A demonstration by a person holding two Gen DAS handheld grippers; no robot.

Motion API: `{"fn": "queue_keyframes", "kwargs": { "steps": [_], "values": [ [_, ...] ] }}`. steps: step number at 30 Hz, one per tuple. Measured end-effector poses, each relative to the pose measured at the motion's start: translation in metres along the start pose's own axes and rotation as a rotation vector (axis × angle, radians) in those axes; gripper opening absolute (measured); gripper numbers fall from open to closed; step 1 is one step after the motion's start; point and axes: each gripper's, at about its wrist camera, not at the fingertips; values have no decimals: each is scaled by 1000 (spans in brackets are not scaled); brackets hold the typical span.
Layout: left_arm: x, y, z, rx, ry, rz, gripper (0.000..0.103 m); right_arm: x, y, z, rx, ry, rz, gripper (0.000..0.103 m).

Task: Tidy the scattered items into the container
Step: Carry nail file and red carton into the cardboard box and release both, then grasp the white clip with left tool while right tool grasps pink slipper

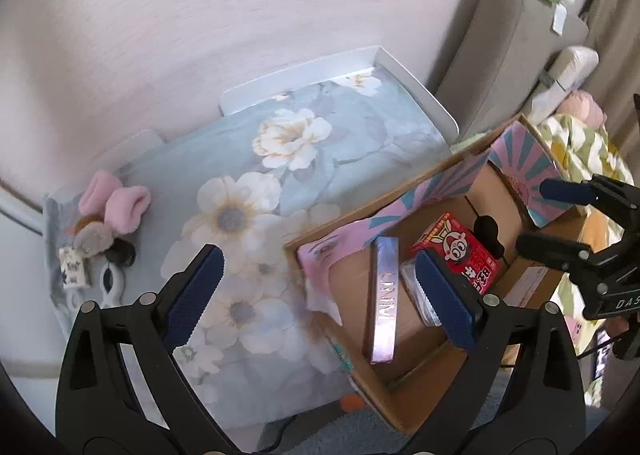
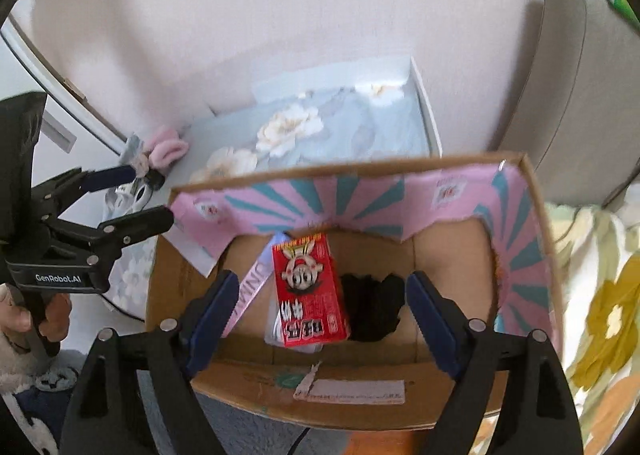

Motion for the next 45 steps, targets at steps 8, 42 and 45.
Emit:
{"fn": "queue_keyframes", "kwargs": {
  "steps": [8,42,45],
  "values": [
    [-22,-46,-27,-26,15,-125,97,16,-33,-14,145,102,-76,84],
    [-107,-273,23,70,-35,-348,97,121,-272,117,106,-99,-832,84],
    [-106,-280,43,69,-62,-323,97,119,-287,160,64,-138,-919,84]
  ]
}}
Point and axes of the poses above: each gripper's, at about its wrist camera, not at the fingertips, and z roughly the way its jaws point, y to its right, x to its top, and after that the axes turned 4 degrees about -x, right-handed
